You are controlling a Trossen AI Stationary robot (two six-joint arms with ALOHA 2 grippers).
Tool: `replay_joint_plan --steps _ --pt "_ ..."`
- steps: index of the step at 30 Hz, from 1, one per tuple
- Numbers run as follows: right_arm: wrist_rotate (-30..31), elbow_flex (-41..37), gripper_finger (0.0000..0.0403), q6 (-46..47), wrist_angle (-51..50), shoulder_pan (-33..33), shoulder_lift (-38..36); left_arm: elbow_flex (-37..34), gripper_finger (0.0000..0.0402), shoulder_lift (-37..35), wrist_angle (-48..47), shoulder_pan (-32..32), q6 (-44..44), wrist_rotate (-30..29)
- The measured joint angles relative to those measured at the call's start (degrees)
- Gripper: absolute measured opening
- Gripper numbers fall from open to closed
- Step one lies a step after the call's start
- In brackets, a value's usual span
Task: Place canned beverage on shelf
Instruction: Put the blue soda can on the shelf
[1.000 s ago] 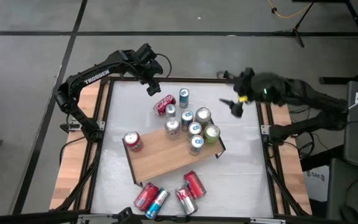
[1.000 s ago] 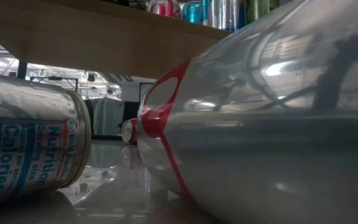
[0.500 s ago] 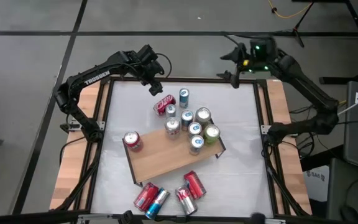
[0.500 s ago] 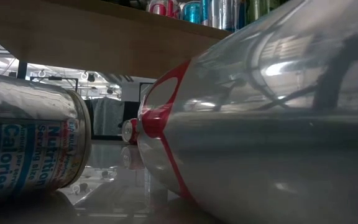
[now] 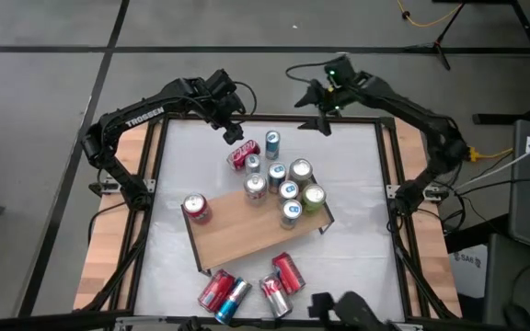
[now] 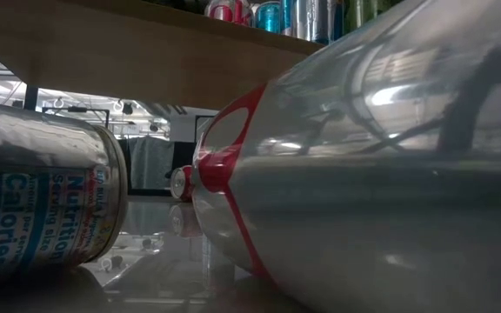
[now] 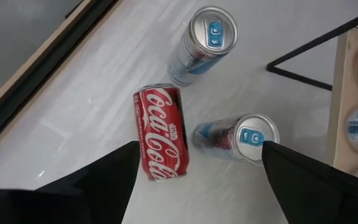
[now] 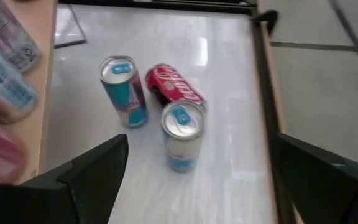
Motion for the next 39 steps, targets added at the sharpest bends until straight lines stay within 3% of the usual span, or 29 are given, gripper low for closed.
replay_joint_plan --steps 7,13,18,26,39 --pt "-6.10 0.00 0.0379 -3.84 3.04 0.14 6.51 0.00 0.0328 0.00 0.00 0.00 -0.25 -0.03" --pt "-6.74 0.00 0.0379 -3.86 4.42 2.23 10.64 0.00 0.0328 0.00 0.00 0.02 -0.25 -0.05" --pt "-2.44 0.00 0.0379 -3.92 4.84 5.90 13.23 0.00 0.0328 0.00 0.00 0.04 -0.25 -0.06" --pt "9.82 -0.01 0.0379 -3.87 11.31 11.12 14.27 0.00 0.0328 0.00 0.00 0.04 -0.25 -0.06" --pt "10.63 -0.02 0.0379 -3.30 13.14 12.08 14.27 0.00 0.0328 0.00 0.00 0.02 -0.24 -0.06"
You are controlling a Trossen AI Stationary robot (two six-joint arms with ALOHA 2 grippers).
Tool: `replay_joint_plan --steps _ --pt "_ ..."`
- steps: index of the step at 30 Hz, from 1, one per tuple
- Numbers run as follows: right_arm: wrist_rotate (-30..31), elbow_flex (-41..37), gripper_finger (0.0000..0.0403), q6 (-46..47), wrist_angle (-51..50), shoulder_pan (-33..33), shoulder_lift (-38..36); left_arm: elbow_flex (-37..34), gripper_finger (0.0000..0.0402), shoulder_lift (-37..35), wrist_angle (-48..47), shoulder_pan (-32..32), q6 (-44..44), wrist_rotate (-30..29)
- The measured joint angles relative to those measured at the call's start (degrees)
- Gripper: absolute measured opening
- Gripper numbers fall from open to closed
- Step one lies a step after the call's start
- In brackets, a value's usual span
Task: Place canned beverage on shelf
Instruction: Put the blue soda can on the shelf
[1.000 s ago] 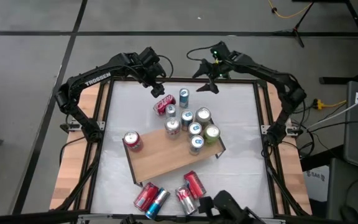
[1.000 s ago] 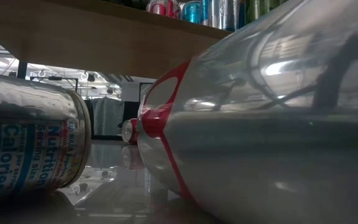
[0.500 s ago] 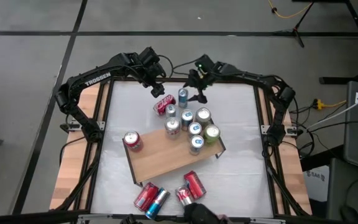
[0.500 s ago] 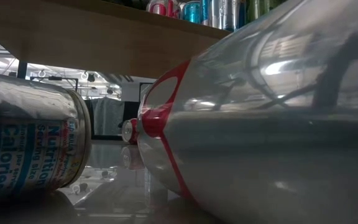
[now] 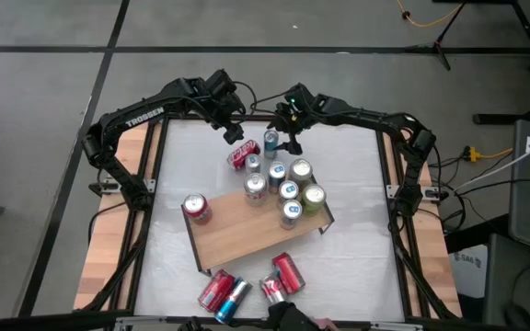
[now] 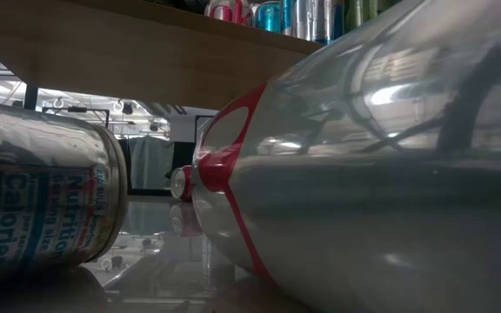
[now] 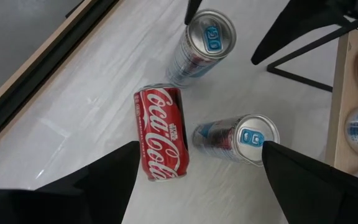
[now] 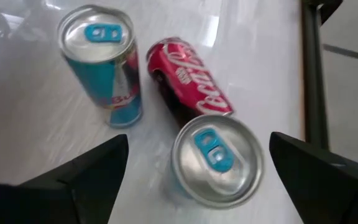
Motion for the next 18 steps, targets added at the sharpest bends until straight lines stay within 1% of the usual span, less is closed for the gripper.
replay_joint_plan --steps 3,6,10,18 --pt "0.65 0.00 0.0379 0.50 1.91 0.00 0.00 0.00 0.0328 0.00 0.00 0.00 0.00 0.00" --pt "1.86 0.00 0.0379 2.92 3.36 -0.02 0.00 0.00 0.0328 0.00 0.00 0.02 0.01 0.00" --pt "4.08 0.00 0.0379 4.32 3.33 -0.04 0.18 0.00 0.0328 0.00 0.00 0.02 0.01 0.00" --pt "4.65 -0.07 0.0379 5.71 1.46 -0.04 3.37 0.00 0.0328 0.00 0.00 -0.14 0.01 0.00"
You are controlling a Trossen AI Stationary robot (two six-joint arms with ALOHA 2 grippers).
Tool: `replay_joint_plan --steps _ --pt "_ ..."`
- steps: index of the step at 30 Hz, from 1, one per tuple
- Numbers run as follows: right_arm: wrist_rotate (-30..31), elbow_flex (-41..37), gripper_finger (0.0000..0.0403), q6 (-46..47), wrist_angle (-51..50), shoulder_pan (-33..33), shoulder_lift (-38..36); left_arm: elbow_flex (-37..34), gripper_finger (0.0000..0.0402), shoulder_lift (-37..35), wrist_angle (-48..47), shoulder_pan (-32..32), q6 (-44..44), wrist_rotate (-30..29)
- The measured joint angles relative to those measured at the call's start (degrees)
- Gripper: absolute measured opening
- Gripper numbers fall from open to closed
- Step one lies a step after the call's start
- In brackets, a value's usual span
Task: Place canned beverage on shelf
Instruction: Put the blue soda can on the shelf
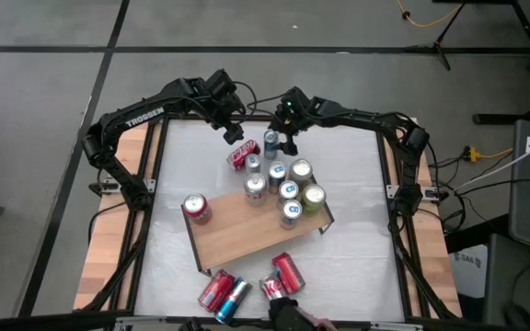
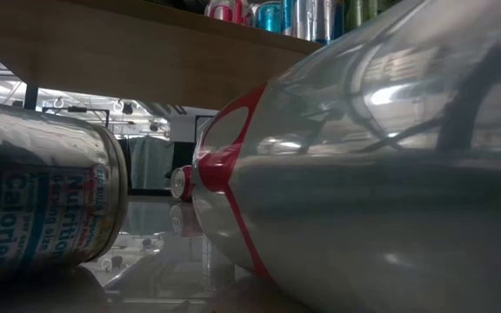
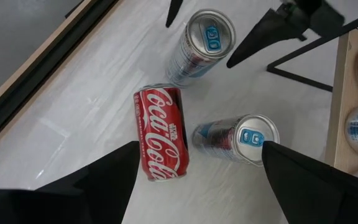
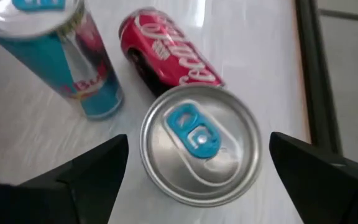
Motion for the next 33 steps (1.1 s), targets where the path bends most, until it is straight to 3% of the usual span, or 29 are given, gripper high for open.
replay_joint_plan --steps 11,15,24,33 --pt "3.82 0.02 0.0368 0.09 0.00 0.09 1.59 0.00 0.0328 0.00 0.00 -1.80 0.01 -0.20" --pt "3.82 0.02 0.0324 0.09 -0.02 0.07 1.59 0.00 0.0328 0.00 0.00 -2.82 0.02 -1.55" --pt "3.82 0.02 0.0185 2.20 0.10 0.07 1.59 0.00 0.0328 0.00 0.02 -5.27 0.02 -4.92" --pt "3.65 5.63 0.0183 5.71 -6.83 0.06 1.72 0.20 0.0328 0.00 -0.92 -6.84 0.02 -4.37"
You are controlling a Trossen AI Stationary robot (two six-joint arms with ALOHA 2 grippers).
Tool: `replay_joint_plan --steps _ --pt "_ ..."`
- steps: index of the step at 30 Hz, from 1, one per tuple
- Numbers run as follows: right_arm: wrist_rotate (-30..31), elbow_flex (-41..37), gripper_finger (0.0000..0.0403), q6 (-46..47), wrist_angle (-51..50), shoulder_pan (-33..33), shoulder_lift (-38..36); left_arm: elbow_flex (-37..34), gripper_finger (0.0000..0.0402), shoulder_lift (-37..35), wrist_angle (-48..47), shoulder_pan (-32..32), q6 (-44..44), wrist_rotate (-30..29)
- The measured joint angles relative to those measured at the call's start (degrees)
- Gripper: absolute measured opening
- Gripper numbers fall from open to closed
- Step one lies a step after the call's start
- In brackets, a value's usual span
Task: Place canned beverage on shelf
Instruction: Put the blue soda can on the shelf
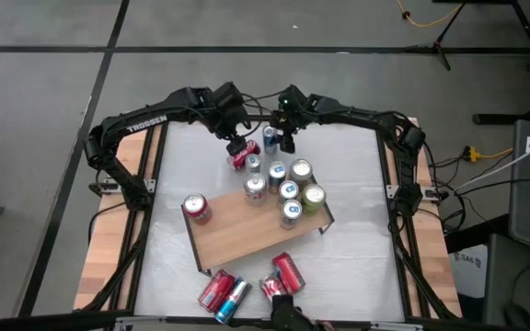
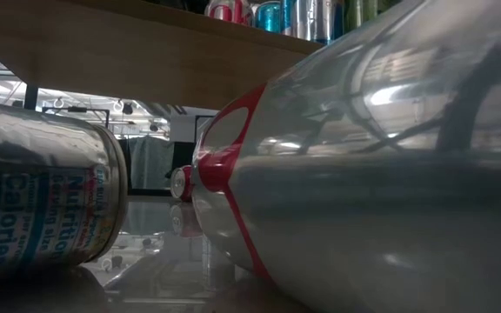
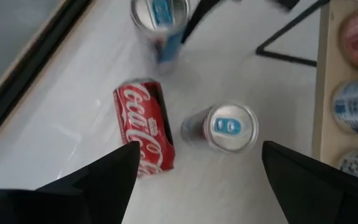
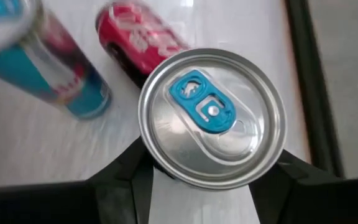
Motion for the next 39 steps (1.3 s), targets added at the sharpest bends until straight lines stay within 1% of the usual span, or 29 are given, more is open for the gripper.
replay_joint_plan --steps 5,9,12,17,23,27,33,39 --pt "0.32 6.38 0.0197 0.45 -5.78 -0.02 0.00 2.63 0.0328 0.02 -4.01 -0.68 0.57 -0.01" --pt "0.52 12.41 0.0195 0.79 -9.02 -0.02 0.00 5.84 0.0328 0.02 -5.74 -0.97 1.91 -0.15" --pt "2.18 17.22 0.0195 2.97 -11.70 0.00 0.00 8.76 0.0328 0.04 -7.24 -1.09 2.97 -1.10" --pt "4.75 25.21 0.0198 6.53 -15.22 -0.02 -0.02 14.24 0.0328 0.04 -10.98 -1.09 5.62 -4.73" --pt "5.30 33.92 0.0197 12.05 -19.85 0.96 -0.07 19.34 0.0328 0.02 -14.19 -1.07 6.70 -5.18" --pt "5.92 38.95 0.0199 14.24 -22.56 3.61 -0.07 21.03 0.0328 0.00 -15.06 -1.07 8.00 -6.89" --pt "11.71 45.35 0.0198 15.65 -27.80 9.64 -0.07 21.24 0.0328 0.00 -17.81 -1.07 8.07 -9.05" --pt "18.67 45.39 0.0200 17.10 -28.64 15.65 -1.72 21.24 0.0328 0.00 -24.91 -1.07 8.09 -9.65"
